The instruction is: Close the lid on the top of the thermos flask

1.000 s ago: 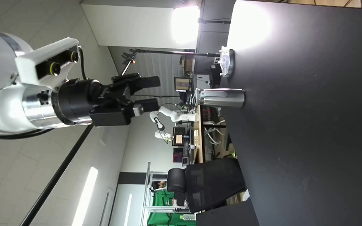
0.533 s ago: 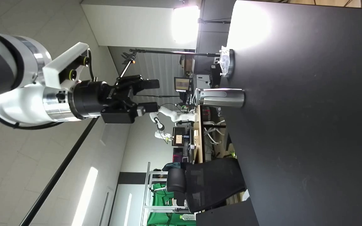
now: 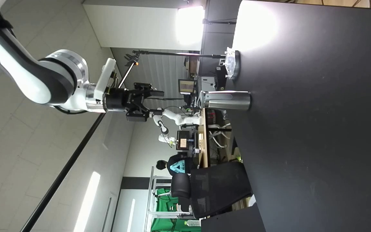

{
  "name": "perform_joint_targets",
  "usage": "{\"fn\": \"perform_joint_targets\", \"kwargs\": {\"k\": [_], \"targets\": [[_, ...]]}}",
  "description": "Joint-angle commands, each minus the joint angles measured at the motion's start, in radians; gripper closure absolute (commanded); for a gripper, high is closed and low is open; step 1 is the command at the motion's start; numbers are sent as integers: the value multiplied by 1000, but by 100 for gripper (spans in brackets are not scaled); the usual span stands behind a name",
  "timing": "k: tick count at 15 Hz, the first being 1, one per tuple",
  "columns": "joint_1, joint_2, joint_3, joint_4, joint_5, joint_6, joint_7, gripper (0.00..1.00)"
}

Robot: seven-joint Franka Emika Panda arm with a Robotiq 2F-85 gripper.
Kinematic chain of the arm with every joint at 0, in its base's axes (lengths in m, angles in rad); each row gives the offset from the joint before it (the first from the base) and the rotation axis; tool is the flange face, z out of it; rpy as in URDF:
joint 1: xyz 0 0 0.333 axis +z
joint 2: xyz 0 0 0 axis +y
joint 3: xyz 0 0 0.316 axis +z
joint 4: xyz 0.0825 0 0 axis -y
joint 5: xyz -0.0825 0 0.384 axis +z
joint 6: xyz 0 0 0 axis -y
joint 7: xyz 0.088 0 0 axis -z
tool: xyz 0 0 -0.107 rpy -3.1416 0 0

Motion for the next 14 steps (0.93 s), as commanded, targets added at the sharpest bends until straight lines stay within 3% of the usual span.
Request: {"fn": "perform_joint_targets", "kwargs": {"k": [1, 8, 11, 12, 14], "targets": [[-28, 125, -53, 163, -1, 39, 71, 47], [-65, 303, -151, 414, 29, 43, 152, 95], [-71, 375, -173, 503, 51, 7, 174, 100], [-65, 314, -170, 409, 38, 57, 124, 99], [-67, 351, -177, 450, 49, 42, 129, 99]]}}
